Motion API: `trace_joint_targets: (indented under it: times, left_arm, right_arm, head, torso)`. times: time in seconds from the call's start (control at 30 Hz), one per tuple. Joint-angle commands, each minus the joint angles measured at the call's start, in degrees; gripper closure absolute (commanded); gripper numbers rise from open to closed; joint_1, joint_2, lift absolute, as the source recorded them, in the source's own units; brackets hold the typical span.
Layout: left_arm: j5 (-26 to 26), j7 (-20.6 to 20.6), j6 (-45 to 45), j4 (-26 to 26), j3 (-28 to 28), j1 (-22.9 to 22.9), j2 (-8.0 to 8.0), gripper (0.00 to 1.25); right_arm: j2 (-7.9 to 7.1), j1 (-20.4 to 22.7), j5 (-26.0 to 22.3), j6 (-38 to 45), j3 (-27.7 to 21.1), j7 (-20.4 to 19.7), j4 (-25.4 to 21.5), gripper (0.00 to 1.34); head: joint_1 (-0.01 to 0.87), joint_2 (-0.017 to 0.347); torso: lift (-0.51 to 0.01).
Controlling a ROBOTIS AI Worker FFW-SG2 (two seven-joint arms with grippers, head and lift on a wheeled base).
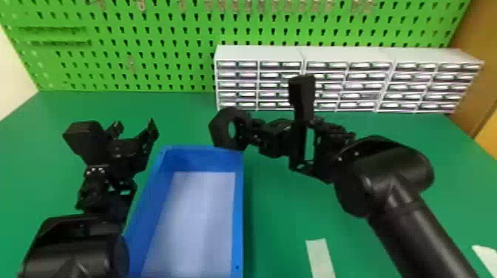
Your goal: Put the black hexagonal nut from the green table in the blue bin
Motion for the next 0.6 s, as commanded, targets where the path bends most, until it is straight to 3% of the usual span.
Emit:
trace_joint_targets:
  times: [0.0, 0.57]
  left_arm:
    - [0.0, 0.0, 0.0, 0.0, 0.0, 0.0, -0.15, 0.49]
    - [-0.1, 0.0, 0.0, 0.0, 0.3, -0.1, -0.15, 0.49]
  right_arm:
    - [0.24, 0.1, -1.3, -0.3, 2.3, 0.0, 1.1, 1.01]
    - [0.07, -1.3, -5.7, -0.1, 8.8, 0.0, 6.2, 1.01]
  head:
    - [0.686, 0.051]
    - [0.686, 0.051]
  torso:
    - [-0.097]
    - [-0.097]
